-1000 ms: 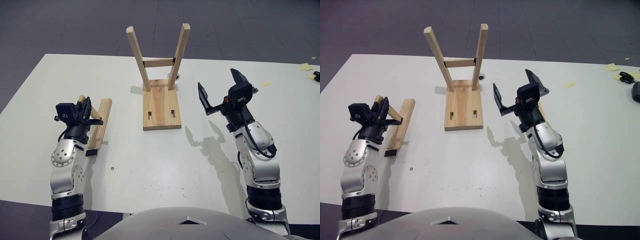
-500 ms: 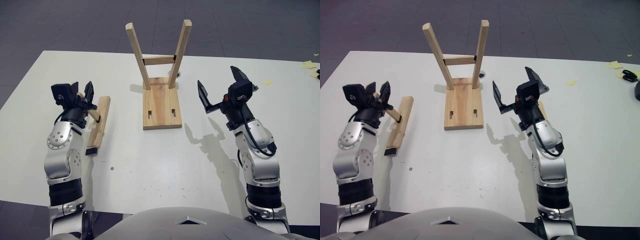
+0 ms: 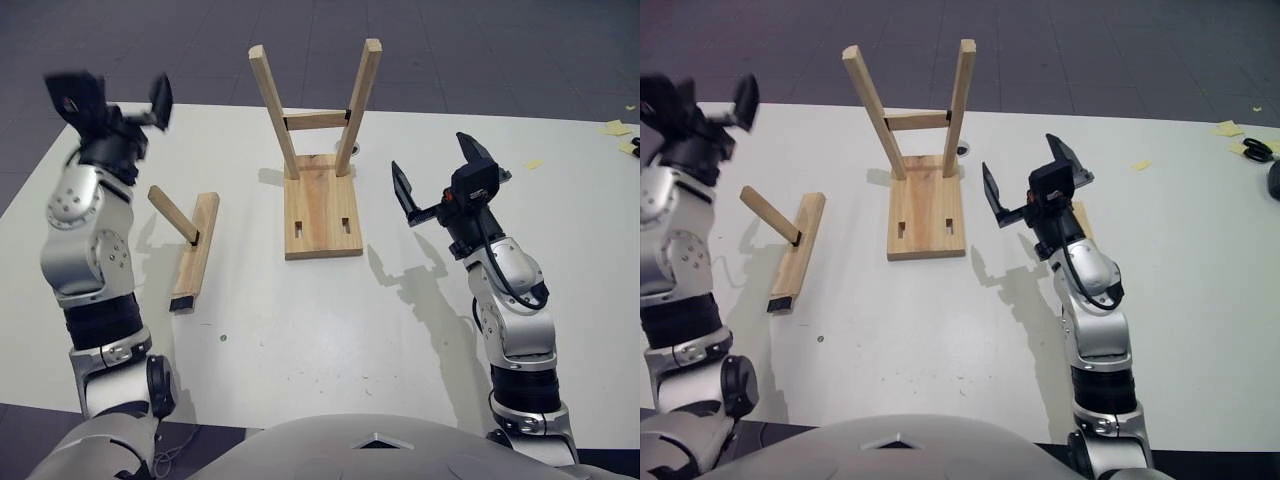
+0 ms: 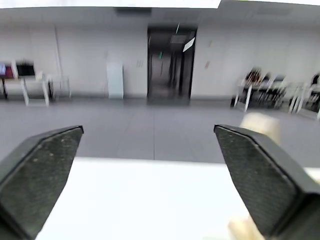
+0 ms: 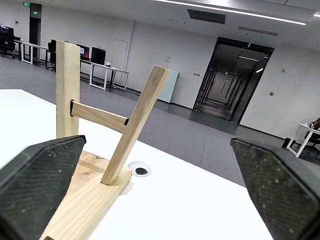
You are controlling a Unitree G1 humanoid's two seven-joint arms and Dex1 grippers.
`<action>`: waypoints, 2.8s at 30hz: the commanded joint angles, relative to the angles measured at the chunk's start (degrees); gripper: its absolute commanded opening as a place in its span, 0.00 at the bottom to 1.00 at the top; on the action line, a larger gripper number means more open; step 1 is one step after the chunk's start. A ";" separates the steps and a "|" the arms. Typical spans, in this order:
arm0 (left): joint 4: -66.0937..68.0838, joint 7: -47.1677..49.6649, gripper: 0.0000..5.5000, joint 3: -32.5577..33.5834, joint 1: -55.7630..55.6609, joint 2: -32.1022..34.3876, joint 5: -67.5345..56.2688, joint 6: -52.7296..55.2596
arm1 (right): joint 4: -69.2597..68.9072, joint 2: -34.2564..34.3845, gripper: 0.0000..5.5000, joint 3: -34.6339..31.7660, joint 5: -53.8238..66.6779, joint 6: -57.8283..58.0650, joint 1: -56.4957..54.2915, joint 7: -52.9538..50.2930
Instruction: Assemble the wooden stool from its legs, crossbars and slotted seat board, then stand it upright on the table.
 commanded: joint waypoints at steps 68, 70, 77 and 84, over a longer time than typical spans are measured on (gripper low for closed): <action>-28.19 -16.02 0.98 5.51 14.91 25.03 -20.19 42.98 | -7.71 1.64 0.98 -3.66 2.19 5.57 9.06 -3.19; -28.82 -15.88 0.98 0.66 18.91 28.52 -14.02 38.62 | -7.92 1.73 0.98 -3.58 2.22 5.73 9.29 -3.40; -28.27 -14.24 0.98 -8.25 25.24 25.66 -6.17 33.74 | -7.68 2.10 0.98 -2.37 2.03 5.64 9.25 -3.88; -20.44 -14.55 0.93 -11.18 27.69 22.92 -1.99 29.54 | -7.22 2.28 0.98 -1.74 1.82 5.45 8.34 -4.26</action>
